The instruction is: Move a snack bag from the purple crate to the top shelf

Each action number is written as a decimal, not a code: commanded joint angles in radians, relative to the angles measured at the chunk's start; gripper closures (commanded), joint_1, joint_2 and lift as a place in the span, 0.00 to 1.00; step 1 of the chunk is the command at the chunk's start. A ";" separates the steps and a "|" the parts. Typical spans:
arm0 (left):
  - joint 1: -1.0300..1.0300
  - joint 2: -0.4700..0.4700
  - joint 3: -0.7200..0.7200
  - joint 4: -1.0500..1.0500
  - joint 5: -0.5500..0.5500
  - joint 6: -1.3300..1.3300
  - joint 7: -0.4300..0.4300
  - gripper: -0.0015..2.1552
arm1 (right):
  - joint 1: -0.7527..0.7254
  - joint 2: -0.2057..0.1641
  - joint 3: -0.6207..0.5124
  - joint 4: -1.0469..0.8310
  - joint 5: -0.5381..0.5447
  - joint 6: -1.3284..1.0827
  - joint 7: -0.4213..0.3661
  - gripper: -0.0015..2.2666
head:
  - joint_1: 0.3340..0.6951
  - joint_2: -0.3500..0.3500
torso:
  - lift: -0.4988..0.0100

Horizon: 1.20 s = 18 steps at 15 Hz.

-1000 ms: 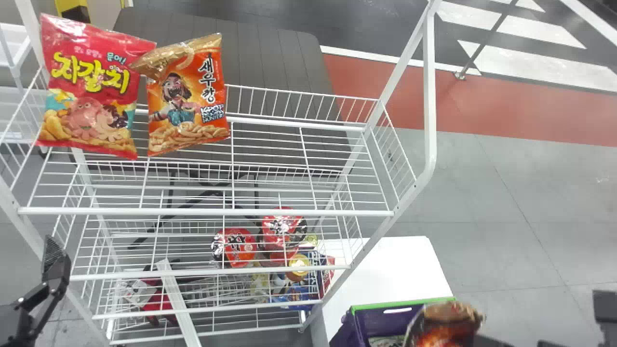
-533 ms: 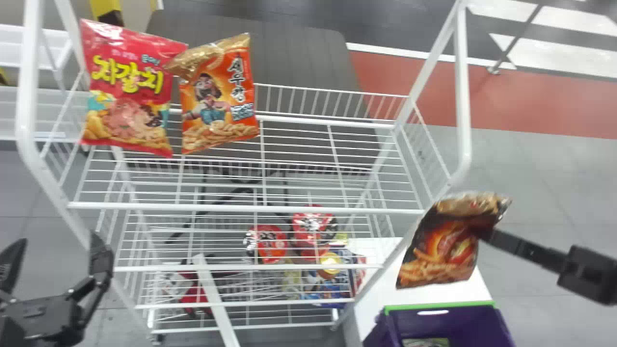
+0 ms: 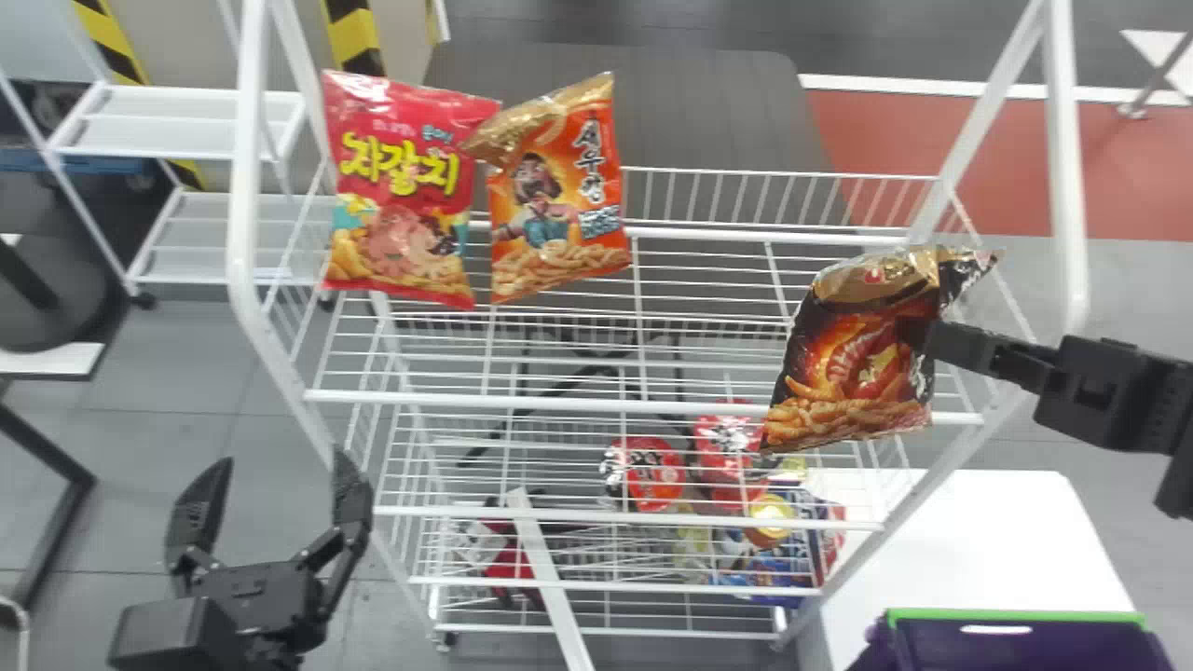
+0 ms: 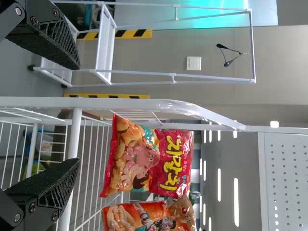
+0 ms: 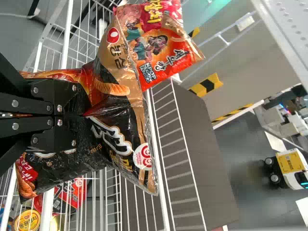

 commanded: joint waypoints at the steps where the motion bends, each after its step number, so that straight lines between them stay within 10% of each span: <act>1: 0.001 0.000 0.000 0.000 0.000 -0.004 0.000 0.07 | 0.007 0.003 0.105 0.047 -0.103 0.017 -0.151 0.95 | 1.00 0.56 | 0.98; 7: 0.001 0.003 0.009 0.002 0.002 -0.004 -0.002 0.07 | -0.073 0.003 0.161 0.218 -0.356 0.017 -0.426 0.95 | 1.00 0.71 | 0.98; 18: -0.037 0.010 0.017 0.037 0.026 0.002 -0.012 0.07 | -0.315 0.003 0.164 0.570 -0.419 -0.126 -0.533 0.95 | 1.00 0.74 | 0.98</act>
